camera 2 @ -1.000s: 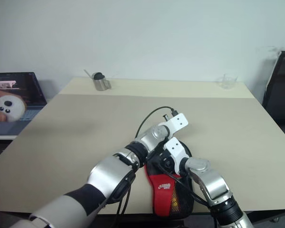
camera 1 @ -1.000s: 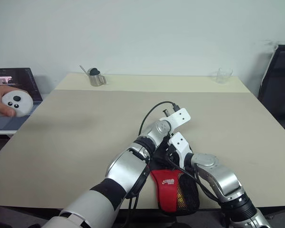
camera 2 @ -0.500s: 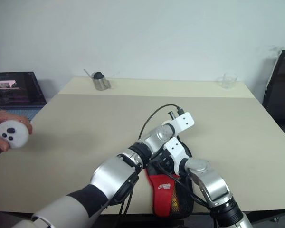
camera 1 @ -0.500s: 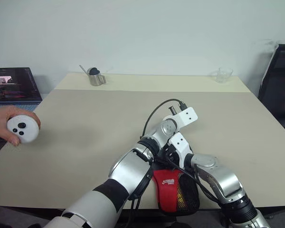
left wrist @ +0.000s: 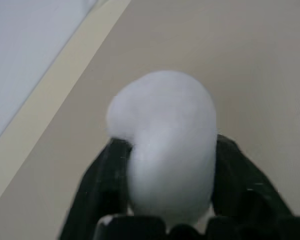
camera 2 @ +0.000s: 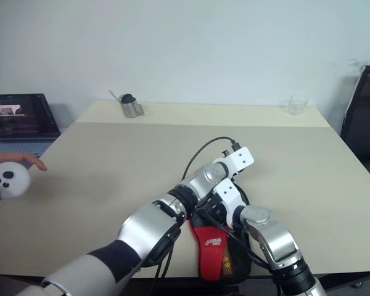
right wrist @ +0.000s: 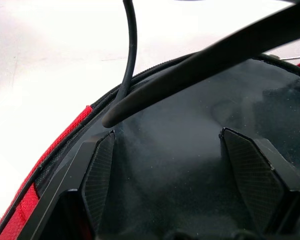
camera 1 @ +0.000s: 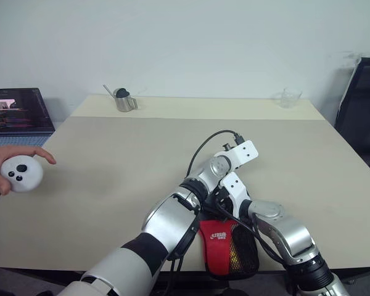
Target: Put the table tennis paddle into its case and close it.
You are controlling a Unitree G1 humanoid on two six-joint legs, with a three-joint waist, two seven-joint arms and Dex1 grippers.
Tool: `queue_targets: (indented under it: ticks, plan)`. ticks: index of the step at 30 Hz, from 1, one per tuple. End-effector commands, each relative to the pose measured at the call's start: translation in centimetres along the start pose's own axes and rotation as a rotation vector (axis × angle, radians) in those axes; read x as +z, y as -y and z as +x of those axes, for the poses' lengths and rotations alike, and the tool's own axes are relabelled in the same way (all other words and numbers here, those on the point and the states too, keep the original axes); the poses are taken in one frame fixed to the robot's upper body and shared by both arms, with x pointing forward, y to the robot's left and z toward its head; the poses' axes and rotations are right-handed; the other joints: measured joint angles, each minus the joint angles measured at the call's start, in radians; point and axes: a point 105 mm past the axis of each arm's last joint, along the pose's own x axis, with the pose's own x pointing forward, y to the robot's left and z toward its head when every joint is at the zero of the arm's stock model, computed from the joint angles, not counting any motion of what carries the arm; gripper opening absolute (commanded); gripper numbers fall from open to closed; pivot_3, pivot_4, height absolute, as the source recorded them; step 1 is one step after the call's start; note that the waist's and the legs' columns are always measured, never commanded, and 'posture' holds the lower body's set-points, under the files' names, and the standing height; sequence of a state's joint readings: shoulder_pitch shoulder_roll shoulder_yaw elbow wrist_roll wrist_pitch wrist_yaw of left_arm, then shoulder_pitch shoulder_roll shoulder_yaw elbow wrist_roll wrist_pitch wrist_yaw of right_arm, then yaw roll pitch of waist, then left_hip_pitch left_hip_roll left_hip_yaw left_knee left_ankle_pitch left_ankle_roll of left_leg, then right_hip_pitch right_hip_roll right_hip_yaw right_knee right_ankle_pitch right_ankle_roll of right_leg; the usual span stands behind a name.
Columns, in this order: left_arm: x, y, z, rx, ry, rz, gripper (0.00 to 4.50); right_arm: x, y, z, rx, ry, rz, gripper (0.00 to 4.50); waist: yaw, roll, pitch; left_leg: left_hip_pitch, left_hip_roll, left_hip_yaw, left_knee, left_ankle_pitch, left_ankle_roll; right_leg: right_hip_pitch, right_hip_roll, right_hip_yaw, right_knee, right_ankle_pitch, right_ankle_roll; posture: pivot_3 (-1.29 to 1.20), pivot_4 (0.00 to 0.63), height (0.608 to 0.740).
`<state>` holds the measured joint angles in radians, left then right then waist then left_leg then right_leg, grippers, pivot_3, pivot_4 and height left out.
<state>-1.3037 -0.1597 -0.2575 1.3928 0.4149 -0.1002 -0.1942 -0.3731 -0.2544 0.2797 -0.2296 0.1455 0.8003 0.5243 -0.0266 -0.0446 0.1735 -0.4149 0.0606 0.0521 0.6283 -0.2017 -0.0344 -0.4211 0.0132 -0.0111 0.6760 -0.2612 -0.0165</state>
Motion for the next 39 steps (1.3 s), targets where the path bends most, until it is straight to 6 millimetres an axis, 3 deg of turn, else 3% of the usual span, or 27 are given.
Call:
queue_targets:
  ticks: [1,3,6,9,13,15,22,26,31,32,37,39]
  plan:
    - [2.4,3.3,0.4,-0.105,0.088,-0.131,3.78,-0.4,0.2,0.3,0.016,-0.018,0.037,3.76,-0.001,0.000,0.000,0.000,0.000,0.000,0.000,0.000,0.000,0.000,0.000,0.000,0.000,0.000,0.000,0.00,0.150,0.740]
    - [1.4,2.7,0.2,-0.129,0.085,-0.253,4.47,-0.1,1.0,0.1,-0.008,-0.003,0.046,3.76,-0.002,0.000,0.000,0.000,0.000,0.000,0.001,0.000,0.000,0.000,0.000,0.000,0.001,0.000,0.000,0.00,0.150,0.740]
    - [-1.3,1.0,-0.6,-0.139,0.061,-0.381,4.47,0.6,2.7,-0.8,-0.039,0.026,0.072,3.76,-0.003,0.000,0.000,0.000,0.000,0.000,0.001,0.000,0.000,0.000,0.000,0.000,0.002,0.000,0.000,0.00,0.150,0.740]
    - [-3.2,0.0,-1.4,-0.154,0.047,-0.362,4.47,1.3,3.3,-2.1,-0.017,0.061,0.083,3.76,-0.005,0.000,0.000,0.000,0.001,0.000,0.001,0.000,0.000,0.000,0.001,0.000,0.002,0.000,0.000,0.00,0.150,0.740]
    - [-4.0,-2.3,-2.7,-0.169,0.118,-0.439,4.47,1.9,3.3,-4.5,0.072,0.092,0.085,3.76,-0.006,0.001,0.001,0.000,0.001,0.000,0.000,0.000,0.000,-0.001,0.002,0.000,0.002,0.000,0.000,0.00,0.150,0.740]
    - [-4.7,-4.5,-3.6,-0.109,0.158,-0.486,4.47,1.5,3.4,-5.8,0.116,0.093,0.105,3.76,-0.006,0.001,0.001,0.000,0.001,0.000,0.000,0.000,0.000,-0.001,0.002,0.001,0.002,0.000,0.000,0.00,0.150,0.740]
    - [-5.9,-8.3,-6.1,-0.060,0.263,-0.563,4.47,1.1,4.3,-8.5,0.172,0.070,0.066,3.76,-0.004,0.001,0.001,0.000,0.001,0.000,0.001,0.000,0.000,-0.001,0.002,0.000,0.002,0.000,0.000,0.00,0.150,0.740]
    - [-6.5,-11.0,-8.9,-0.136,0.320,-0.601,4.47,2.3,7.0,-9.5,0.089,0.111,0.046,3.76,-0.010,0.001,0.001,0.000,0.001,0.001,0.001,0.000,0.000,-0.001,0.002,0.000,0.002,0.000,0.000,0.00,0.150,0.740]
    - [-6.1,-12.3,-12.8,-0.325,0.378,-0.629,4.47,3.6,8.2,-9.7,0.067,0.174,0.062,3.76,-0.010,0.001,0.001,0.001,0.002,0.000,0.000,0.000,0.000,-0.001,0.003,0.000,0.003,0.000,-0.001,0.00,0.150,0.740]
    - [-6.2,-12.7,-14.4,-0.361,0.379,-0.617,4.47,3.9,8.7,-9.5,0.050,0.200,0.082,3.76,-0.008,0.001,0.001,0.000,0.002,0.000,0.000,0.000,0.000,-0.001,0.003,0.000,0.003,0.000,-0.001,0.00,0.150,0.740]
    - [-6.8,-11.9,-20.2,-0.514,0.281,-0.560,4.47,5.1,12.1,-7.9,-0.135,0.268,0.155,3.76,-0.025,0.003,0.002,0.001,0.004,0.001,0.001,0.000,0.000,-0.002,0.003,0.002,0.004,0.000,-0.001,0.00,0.150,0.740]
    - [-7.2,-11.4,-21.3,-0.517,0.240,-0.537,4.47,5.7,12.7,-7.4,-0.171,0.284,0.174,3.76,-0.022,0.003,0.003,0.001,0.004,0.001,0.001,0.001,-0.001,-0.002,0.001,0.002,0.005,0.000,-0.001,0.00,0.150,0.740]
